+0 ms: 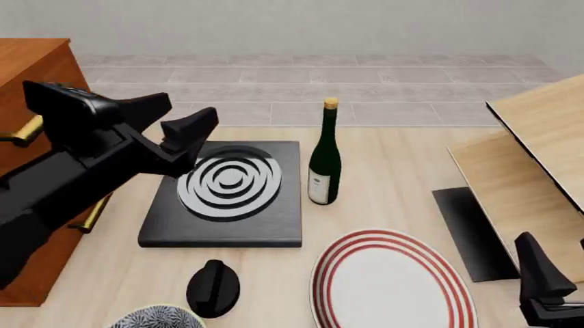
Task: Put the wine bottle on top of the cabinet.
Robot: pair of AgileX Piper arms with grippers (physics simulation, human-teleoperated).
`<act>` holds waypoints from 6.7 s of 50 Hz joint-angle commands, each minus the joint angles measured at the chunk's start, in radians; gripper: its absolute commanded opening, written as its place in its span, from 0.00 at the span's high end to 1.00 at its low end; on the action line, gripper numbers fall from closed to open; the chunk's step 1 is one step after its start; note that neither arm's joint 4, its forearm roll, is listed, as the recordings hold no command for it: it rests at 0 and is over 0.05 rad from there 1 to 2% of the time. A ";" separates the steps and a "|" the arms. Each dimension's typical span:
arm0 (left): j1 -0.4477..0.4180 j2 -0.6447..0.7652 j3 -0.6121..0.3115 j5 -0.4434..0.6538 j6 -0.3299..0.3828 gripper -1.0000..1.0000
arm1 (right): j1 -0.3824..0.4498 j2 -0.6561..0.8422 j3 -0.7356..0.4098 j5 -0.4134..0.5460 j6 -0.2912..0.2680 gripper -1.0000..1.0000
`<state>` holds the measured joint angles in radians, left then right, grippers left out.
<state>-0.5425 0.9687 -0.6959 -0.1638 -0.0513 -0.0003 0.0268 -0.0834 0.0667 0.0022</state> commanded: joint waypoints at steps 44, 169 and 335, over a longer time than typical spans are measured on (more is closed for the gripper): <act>-0.151 0.462 -0.251 -0.130 -0.026 0.00 | 0.010 -0.011 -0.033 0.037 0.000 0.00; -0.138 0.941 -0.698 -0.022 0.065 0.00 | 0.010 -0.013 -0.032 0.036 0.011 0.00; -0.241 0.540 -0.668 0.177 0.073 1.00 | 0.008 -0.005 -0.030 0.035 0.014 0.00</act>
<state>-0.7889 1.5343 -1.3480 -0.0027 0.0154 0.0079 0.0225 -0.1139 0.1012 0.0160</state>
